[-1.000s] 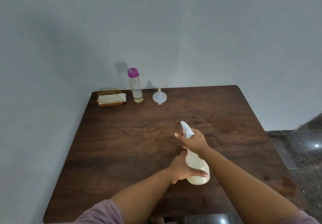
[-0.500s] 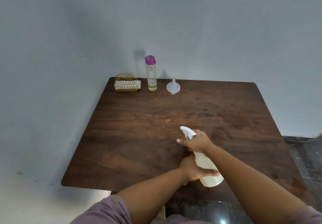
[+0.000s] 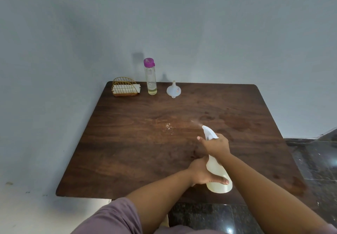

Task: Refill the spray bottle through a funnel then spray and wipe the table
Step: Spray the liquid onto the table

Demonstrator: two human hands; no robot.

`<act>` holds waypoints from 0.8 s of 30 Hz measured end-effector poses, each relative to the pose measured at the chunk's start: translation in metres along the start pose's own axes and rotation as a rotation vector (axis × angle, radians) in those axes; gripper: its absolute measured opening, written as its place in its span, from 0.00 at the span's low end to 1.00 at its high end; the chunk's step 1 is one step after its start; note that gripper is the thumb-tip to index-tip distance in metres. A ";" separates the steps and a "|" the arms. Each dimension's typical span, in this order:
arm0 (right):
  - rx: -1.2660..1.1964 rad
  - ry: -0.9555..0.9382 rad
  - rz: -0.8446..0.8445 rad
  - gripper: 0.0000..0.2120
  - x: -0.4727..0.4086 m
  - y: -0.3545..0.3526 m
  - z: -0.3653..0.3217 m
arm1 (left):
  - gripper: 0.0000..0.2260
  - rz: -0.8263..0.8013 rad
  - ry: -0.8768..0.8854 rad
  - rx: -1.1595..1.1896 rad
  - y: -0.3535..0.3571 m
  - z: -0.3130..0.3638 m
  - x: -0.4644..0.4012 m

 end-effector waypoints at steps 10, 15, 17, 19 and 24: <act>0.114 0.031 0.039 0.34 -0.004 -0.028 0.016 | 0.36 -0.085 -0.007 -0.007 0.023 0.011 -0.011; 0.136 0.148 0.039 0.35 -0.008 -0.038 0.036 | 0.35 -0.127 -0.021 -0.003 0.042 0.012 -0.012; 0.158 0.154 0.015 0.37 -0.008 -0.040 0.043 | 0.35 -0.150 -0.025 -0.002 0.048 0.012 -0.011; 0.184 0.138 -0.001 0.39 -0.006 -0.042 0.046 | 0.36 -0.166 -0.024 -0.008 0.052 0.012 -0.011; 0.266 0.088 -0.101 0.41 0.001 -0.038 0.058 | 0.30 -0.152 -0.019 0.002 0.062 0.008 -0.006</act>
Point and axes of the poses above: each hand's wrist, its own x-axis away from the middle knuckle, its own y-axis out of the palm, z = x × y, the point moved 2 cm from there along -x, towards the middle knuckle, and after that the axes turned 1 degree about y, right-handed, at the moved point
